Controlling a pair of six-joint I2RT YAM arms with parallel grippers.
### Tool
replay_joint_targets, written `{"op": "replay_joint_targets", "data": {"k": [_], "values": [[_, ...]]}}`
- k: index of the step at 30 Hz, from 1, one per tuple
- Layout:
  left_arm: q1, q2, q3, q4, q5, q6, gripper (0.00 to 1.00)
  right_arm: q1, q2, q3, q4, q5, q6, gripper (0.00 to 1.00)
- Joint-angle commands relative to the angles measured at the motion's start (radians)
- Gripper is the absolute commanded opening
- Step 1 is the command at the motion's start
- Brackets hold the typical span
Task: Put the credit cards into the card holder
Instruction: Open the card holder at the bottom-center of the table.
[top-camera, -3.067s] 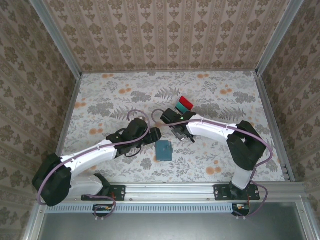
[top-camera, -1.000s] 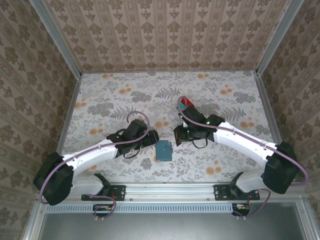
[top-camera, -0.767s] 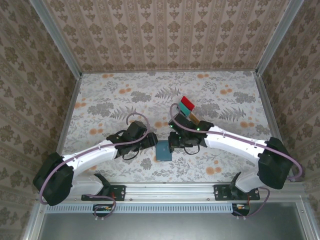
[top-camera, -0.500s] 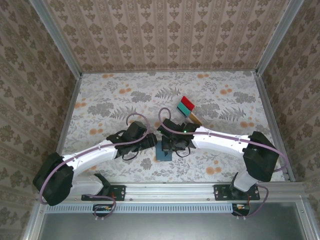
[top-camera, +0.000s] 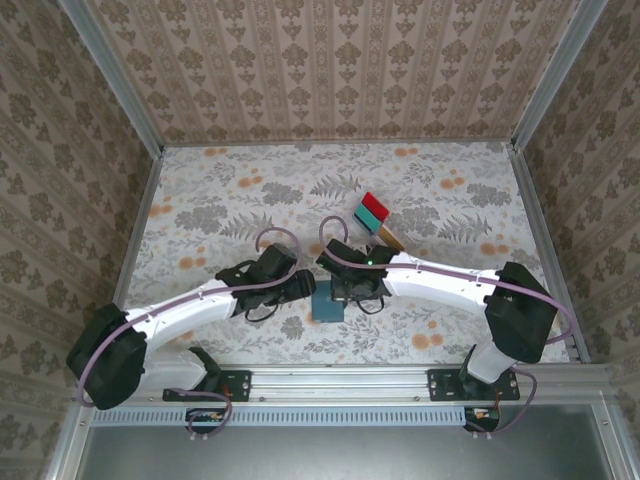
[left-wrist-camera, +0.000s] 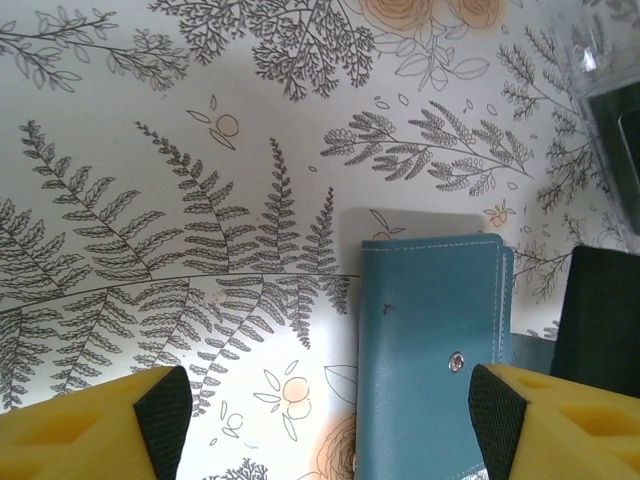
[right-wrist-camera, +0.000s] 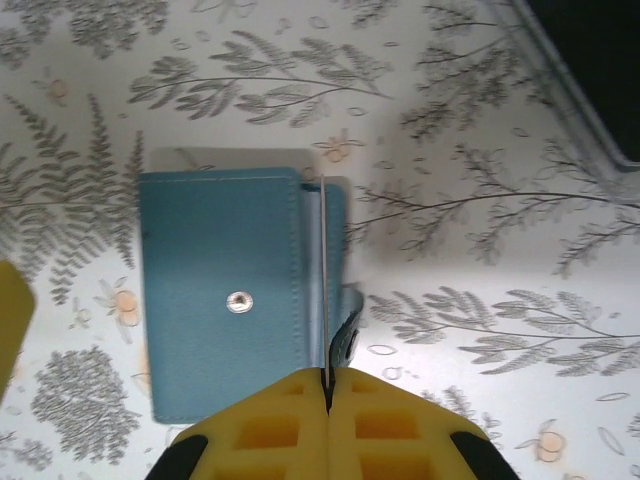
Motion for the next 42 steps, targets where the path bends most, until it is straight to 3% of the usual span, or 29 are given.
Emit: {"op": "replay_joint_targets", "data": {"k": [1, 14, 22, 34, 42], "values": [[-0.032, 0.052, 0.092, -0.087, -0.043, 0.050, 0.78, -0.021, -0.047, -0.045, -0.036, 0.025, 0.002, 0.00], [-0.147, 0.370, 0.393, -0.321, -0.116, 0.109, 0.91, -0.093, -0.118, -0.251, 0.123, -0.072, 0.031, 0.00], [-0.176, 0.474, 0.463, -0.320, -0.085, 0.108, 0.97, -0.116, -0.147, -0.340, 0.194, -0.081, 0.059, 0.00], [-0.175, 0.519, 0.433, -0.292, -0.075, 0.074, 0.96, -0.131, -0.156, -0.385, 0.223, -0.081, 0.080, 0.00], [-0.175, 0.500, 0.423, -0.306, -0.101, 0.068, 0.88, -0.134, -0.145, -0.382, 0.213, -0.073, 0.078, 0.00]]}}
